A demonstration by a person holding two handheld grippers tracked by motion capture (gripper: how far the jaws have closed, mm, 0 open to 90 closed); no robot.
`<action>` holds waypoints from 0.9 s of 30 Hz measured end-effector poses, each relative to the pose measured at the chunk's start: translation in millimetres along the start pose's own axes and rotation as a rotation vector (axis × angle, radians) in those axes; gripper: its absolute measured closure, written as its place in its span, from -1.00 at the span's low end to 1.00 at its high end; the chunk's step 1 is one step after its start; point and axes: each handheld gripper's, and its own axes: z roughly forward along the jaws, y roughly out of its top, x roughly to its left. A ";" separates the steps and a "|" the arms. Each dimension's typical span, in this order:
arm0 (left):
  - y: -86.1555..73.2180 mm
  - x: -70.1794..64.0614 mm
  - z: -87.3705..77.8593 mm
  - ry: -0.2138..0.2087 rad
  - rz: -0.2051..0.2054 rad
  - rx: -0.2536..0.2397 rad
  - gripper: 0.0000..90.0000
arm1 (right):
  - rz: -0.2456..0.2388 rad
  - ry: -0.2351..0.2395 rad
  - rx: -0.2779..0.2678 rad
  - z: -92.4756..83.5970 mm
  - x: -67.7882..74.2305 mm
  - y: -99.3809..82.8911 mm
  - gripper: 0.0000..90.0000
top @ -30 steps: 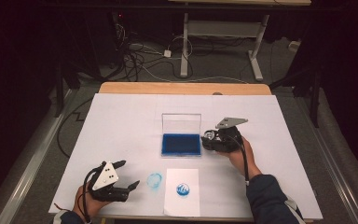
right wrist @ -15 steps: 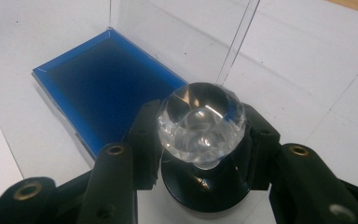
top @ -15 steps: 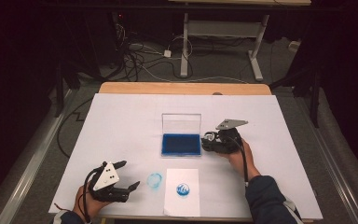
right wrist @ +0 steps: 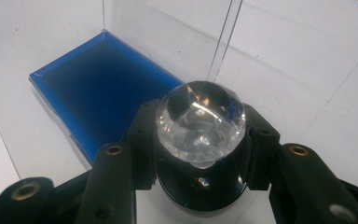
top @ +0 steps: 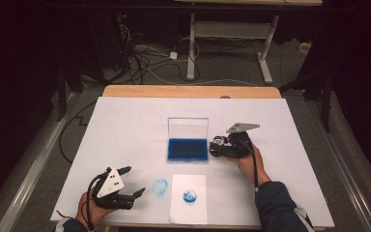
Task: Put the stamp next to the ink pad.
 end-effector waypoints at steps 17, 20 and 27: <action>-0.1 0.0 1.4 -0.002 0.000 0.004 -0.64 | -0.087 -0.093 -0.002 -3.0 8.5 6.3 -0.30; 0.0 -0.1 1.6 -0.002 0.000 0.004 -0.64 | -0.109 -0.126 -0.011 -5.5 10.8 8.3 -0.38; -0.2 0.1 1.5 -0.001 -0.001 0.004 -0.64 | -0.143 -0.155 -0.035 -12.3 15.0 15.4 -0.54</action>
